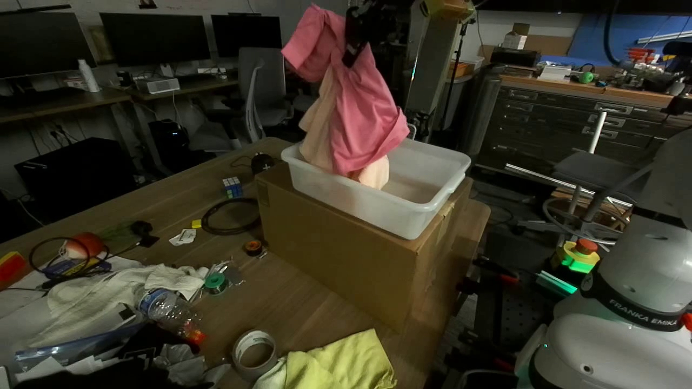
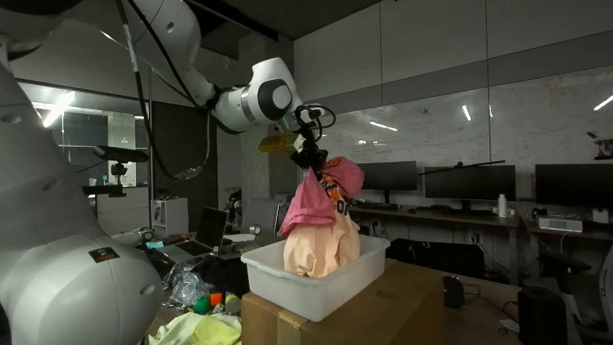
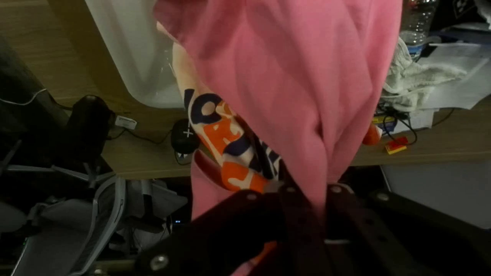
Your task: Remove the towels from the white bowl
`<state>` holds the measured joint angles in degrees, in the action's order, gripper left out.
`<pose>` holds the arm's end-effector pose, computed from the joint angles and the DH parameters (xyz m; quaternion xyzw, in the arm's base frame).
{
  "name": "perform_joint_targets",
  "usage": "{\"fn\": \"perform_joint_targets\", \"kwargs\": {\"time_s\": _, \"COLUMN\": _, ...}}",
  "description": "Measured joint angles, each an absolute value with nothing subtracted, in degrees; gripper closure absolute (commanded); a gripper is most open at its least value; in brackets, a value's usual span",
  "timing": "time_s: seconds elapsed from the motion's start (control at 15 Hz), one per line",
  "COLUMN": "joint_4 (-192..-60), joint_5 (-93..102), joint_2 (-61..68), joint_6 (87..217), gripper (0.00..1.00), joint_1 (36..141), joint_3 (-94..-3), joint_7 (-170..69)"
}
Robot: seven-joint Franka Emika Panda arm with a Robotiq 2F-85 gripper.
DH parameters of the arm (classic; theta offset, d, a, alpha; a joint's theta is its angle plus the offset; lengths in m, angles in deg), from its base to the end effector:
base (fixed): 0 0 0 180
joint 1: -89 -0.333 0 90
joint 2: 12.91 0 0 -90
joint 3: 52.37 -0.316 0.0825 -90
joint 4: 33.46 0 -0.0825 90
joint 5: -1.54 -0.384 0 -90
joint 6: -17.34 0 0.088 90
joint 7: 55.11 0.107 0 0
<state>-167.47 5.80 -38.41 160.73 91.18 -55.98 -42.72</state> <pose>0.4621 0.0157 0.5721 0.9509 -0.0682 0.3018 0.0077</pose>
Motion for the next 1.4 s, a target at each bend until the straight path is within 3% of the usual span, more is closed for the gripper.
{"fn": "perform_joint_targets", "kwargs": {"time_s": 0.53, "joint_4": -167.74, "joint_5": 5.77, "joint_2": -43.58, "joint_6": 160.42, "gripper": 0.96, "joint_1": 90.64, "joint_3": -61.74, "joint_7": -38.64}}
{"fn": "perform_joint_targets", "kwargs": {"time_s": 1.4, "joint_4": -162.7, "joint_5": -12.78, "joint_2": -37.19, "joint_6": 144.79, "gripper": 0.96, "joint_1": 69.79, "joint_3": -60.49, "joint_7": -63.98}}
